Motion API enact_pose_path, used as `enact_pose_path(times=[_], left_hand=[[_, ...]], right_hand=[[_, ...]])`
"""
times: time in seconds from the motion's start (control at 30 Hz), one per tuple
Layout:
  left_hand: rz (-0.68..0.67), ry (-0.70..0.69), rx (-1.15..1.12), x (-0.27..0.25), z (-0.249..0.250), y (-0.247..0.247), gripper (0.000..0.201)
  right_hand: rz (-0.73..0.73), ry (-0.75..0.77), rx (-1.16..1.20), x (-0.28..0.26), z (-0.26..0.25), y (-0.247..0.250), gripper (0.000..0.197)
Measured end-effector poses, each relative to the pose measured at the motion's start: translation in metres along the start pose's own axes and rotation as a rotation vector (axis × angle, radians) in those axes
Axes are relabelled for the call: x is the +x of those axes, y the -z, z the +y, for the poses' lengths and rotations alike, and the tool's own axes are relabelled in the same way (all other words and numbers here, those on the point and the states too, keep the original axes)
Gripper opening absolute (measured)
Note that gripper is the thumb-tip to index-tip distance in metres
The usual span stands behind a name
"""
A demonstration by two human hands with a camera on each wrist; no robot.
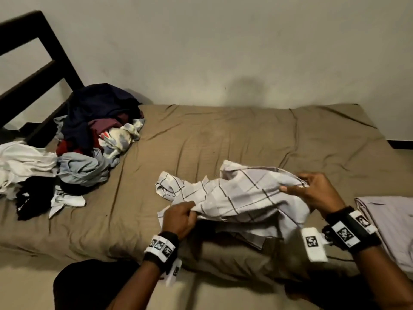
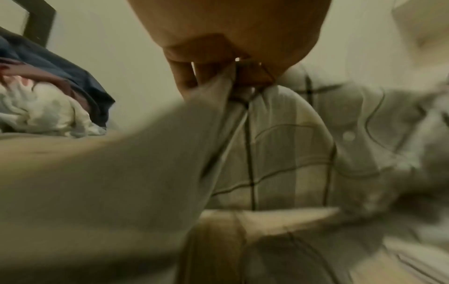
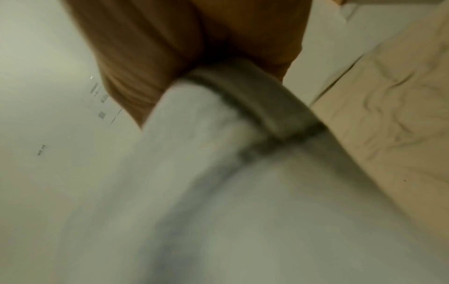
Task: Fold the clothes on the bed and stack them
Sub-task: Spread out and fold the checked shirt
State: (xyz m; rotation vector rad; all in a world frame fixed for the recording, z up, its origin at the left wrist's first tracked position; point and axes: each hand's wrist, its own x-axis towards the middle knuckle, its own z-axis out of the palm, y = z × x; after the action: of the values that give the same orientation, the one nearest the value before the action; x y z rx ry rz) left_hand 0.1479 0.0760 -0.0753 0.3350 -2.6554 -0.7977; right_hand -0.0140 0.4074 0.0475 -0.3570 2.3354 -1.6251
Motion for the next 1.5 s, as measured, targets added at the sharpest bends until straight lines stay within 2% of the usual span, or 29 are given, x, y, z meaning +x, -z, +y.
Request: enact_pose_path(times=[0.1,0.2,0.23,0.3,0.37,0.43,0.5,0.53,0.6,0.63,0.67,0.73,0.83,0.9,1.0,1.07,1.13,1.23,1.33,1.4,1.5], left_hand=[[0.060,-0.016,0.054,0.034,0.010,0.050,0.036],[0.044,-0.041,0.201,0.097,0.023,0.072,0.018],[0.025,-0.034,0.253,0.121,0.025,0.068,0.014],[-0.089,0.030,0.357,0.161,0.026,0.048,0.026],[-0.210,0.062,0.434,0.176,0.023,0.020,0.037],[-0.274,0.048,0.386,0.162,0.022,-0.009,0.036],[-0.403,0.063,0.264,0.125,0.014,-0.037,0.025],[-0.496,0.080,0.229,0.103,0.009,-0.054,0.029],[-0.673,0.125,0.260,0.059,-0.004,-0.086,0.053],[-0.706,0.144,0.300,0.041,-0.013,-0.100,0.063],[-0.690,0.156,0.330,0.027,-0.021,-0.110,0.068],[-0.586,0.146,0.360,0.016,-0.033,-0.122,0.065],[-0.486,0.069,0.443,0.021,-0.044,-0.129,0.046],[-0.482,0.034,0.501,0.034,-0.048,-0.130,0.038],[-0.490,0.034,0.535,0.061,-0.049,-0.123,0.036],[-0.553,0.029,0.552,0.082,-0.048,-0.112,0.034],[-0.533,0.057,0.522,0.103,-0.054,-0.102,0.036],[-0.335,0.209,0.359,0.139,-0.062,-0.081,0.021],[-0.184,0.237,0.367,0.167,-0.068,-0.074,0.017],[-0.215,0.147,0.440,0.172,-0.063,-0.085,0.026],[-0.317,-0.077,0.494,0.157,-0.056,-0.112,0.035]], right_hand=[[0.011,-0.037,0.013,0.000,0.011,0.033,0.023],[-0.080,-0.017,0.045,0.018,0.022,0.040,0.028],[-0.060,-0.018,-0.002,0.031,0.028,0.037,0.029],[0.020,-0.022,-0.081,0.065,0.055,0.031,0.044],[0.091,-0.116,-0.242,0.098,0.088,0.024,0.052],[0.133,-0.208,-0.502,0.111,0.119,0.012,0.044],[0.105,-0.173,-0.522,0.100,0.138,-0.016,0.038],[0.052,-0.137,-0.518,0.090,0.148,-0.033,0.039],[-0.087,-0.088,-0.594,0.068,0.171,-0.069,0.053],[-0.162,-0.081,-0.649,0.058,0.183,-0.082,0.063],[-0.231,-0.075,-0.694,0.049,0.194,-0.093,0.072],[-0.328,-0.093,-0.751,0.041,0.212,-0.104,0.080],[-0.341,-0.087,-0.854,0.039,0.221,-0.109,0.082],[-0.337,-0.076,-0.850,0.045,0.219,-0.109,0.074],[-0.208,-0.087,-0.694,0.062,0.212,-0.098,0.055],[-0.087,-0.074,-0.736,0.076,0.210,-0.089,0.042],[0.008,-0.065,-0.776,0.089,0.208,-0.084,0.036],[-0.064,-0.029,-0.832,0.114,0.211,-0.078,0.046],[-0.198,-0.003,-0.990,0.136,0.221,-0.079,0.060],[-0.245,-0.009,-1.055,0.147,0.225,-0.081,0.062],[-0.193,0.002,-1.086,0.157,0.220,-0.084,0.045]])
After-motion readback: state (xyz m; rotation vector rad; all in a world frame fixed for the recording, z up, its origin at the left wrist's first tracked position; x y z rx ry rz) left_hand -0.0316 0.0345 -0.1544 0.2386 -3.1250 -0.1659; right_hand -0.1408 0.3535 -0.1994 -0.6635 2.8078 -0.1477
